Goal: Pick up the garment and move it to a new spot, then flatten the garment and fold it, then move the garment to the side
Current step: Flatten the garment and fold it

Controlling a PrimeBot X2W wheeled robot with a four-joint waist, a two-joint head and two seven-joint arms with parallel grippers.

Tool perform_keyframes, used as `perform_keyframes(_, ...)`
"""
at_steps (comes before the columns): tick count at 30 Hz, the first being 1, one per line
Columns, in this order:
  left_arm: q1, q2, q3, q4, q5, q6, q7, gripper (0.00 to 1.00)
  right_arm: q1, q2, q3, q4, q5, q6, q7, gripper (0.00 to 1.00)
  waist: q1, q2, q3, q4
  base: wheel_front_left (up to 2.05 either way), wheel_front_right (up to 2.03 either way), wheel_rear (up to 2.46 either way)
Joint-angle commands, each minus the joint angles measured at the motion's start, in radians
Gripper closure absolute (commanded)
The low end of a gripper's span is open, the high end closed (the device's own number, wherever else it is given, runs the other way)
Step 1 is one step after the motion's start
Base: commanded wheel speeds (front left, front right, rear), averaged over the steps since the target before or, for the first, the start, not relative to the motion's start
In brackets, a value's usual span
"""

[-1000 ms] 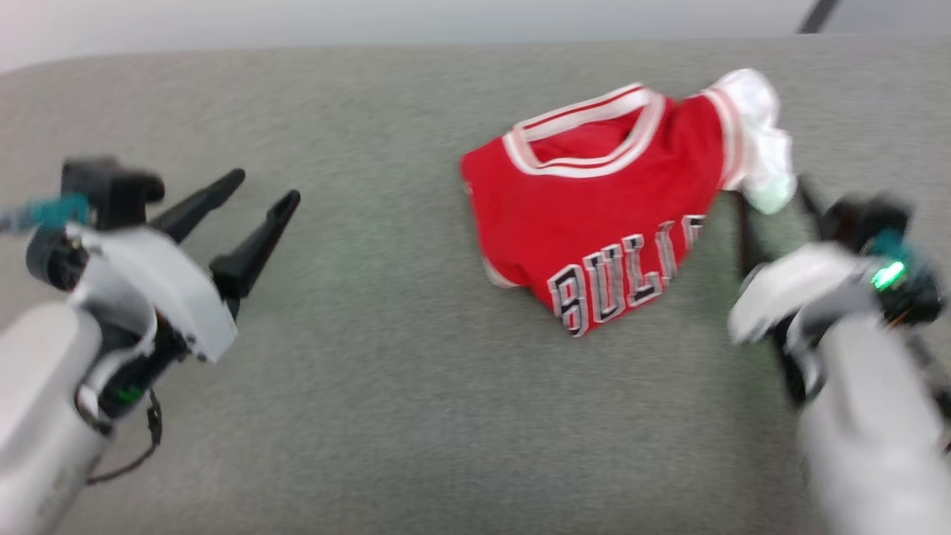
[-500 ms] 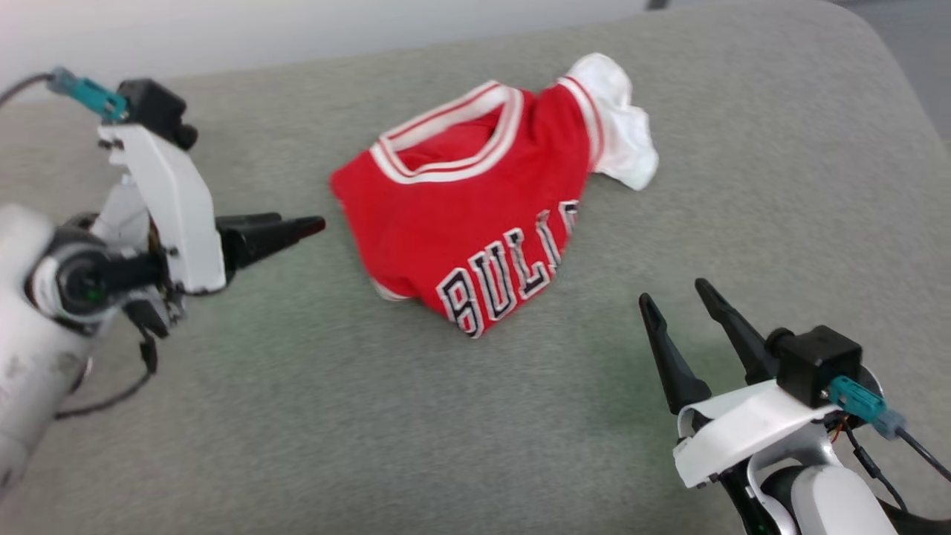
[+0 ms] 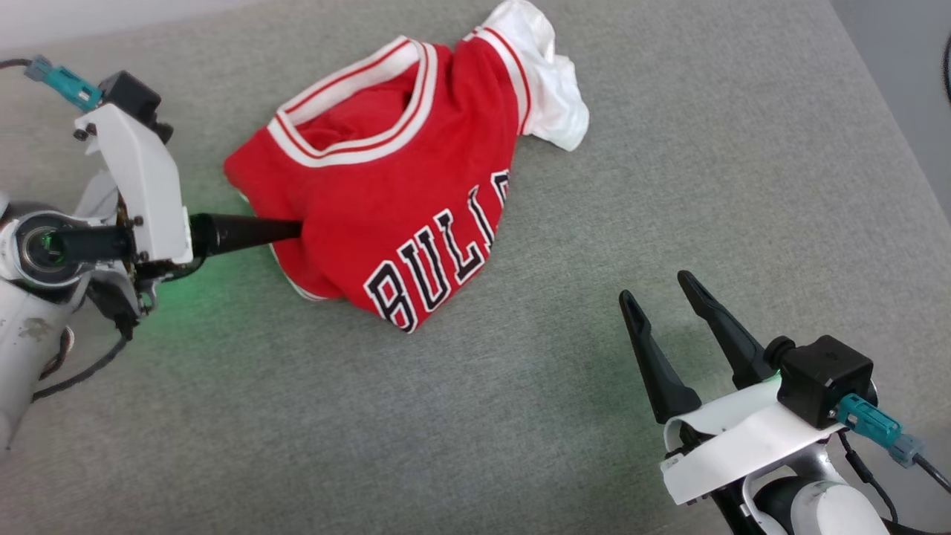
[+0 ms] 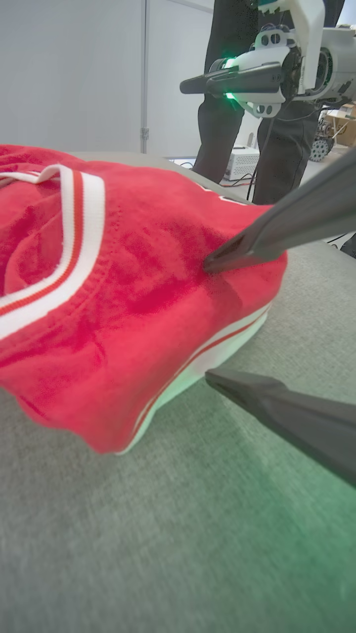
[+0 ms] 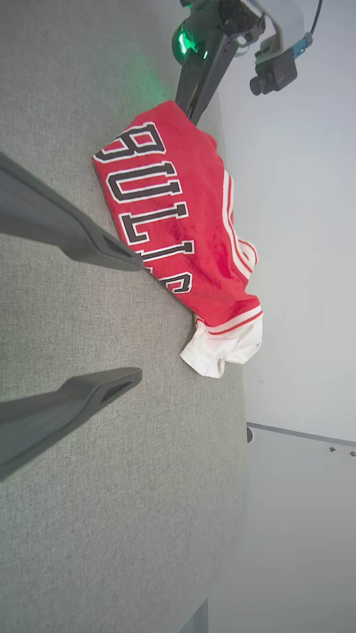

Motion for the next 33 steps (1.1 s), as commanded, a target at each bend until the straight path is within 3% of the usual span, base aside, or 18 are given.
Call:
perform_keyframes(1,-0.006,0.002,0.001,-0.002,0.009,-0.002,0.001,0.00,0.004,0.003,0.005,-0.004,0.013,0.000,-0.005,0.00,0.0000,0.0000,0.029,-0.028,0.00,0.00,0.00)
perform_keyframes(3,-0.010,-0.001,-0.004,-0.007,0.010,-0.007,0.010,0.00,0.002,0.003,0.005,-0.005,0.026,0.000,-0.011,0.00,0.0000,0.0000,0.034,-0.031,0.00,0.00,0.00)
perform_keyframes(4,-0.015,-0.002,-0.003,-0.008,0.016,-0.007,0.004,0.16,0.001,0.003,0.006,-0.005,0.033,0.000,-0.013,0.00,0.0000,0.0000,0.035,-0.032,0.00,0.00,0.00)
perform_keyframes(5,-0.017,-0.003,-0.002,-0.008,0.018,-0.010,0.001,0.69,-0.001,0.003,0.007,-0.005,0.036,0.000,-0.014,0.00,0.0000,0.0000,0.035,-0.033,0.00,0.00,0.00)
perform_keyframes(6,-0.017,-0.007,0.000,-0.011,0.014,-0.011,0.003,1.00,-0.003,0.003,0.007,-0.004,0.040,0.000,-0.017,0.00,0.0000,0.0000,0.034,-0.033,0.00,0.00,0.00)
perform_keyframes(12,-0.081,-0.011,0.018,-0.036,0.056,-0.022,-0.047,1.00,0.007,0.003,0.000,0.012,0.066,0.000,-0.035,0.00,0.0000,0.0000,0.005,-0.044,0.00,0.00,0.00)
perform_keyframes(20,-0.193,-0.128,-0.016,-0.094,0.131,-0.025,-0.084,1.00,0.020,0.004,0.011,0.027,0.095,0.000,-0.060,0.00,0.0000,0.0000,-0.006,-0.064,0.00,0.00,0.00)
perform_keyframes(27,-0.269,-0.270,-0.105,0.002,0.276,-0.023,-0.160,1.00,0.010,0.003,0.077,0.053,0.140,0.000,-0.111,0.00,0.0000,0.0000,0.032,-0.151,0.00,0.00,0.00)
perform_keyframes(33,-0.261,-0.317,-0.194,0.134,0.421,-0.025,-0.289,1.00,0.045,0.004,0.100,0.073,0.166,0.000,-0.168,0.00,0.0000,0.0000,0.076,-0.187,0.00,0.00,0.00)
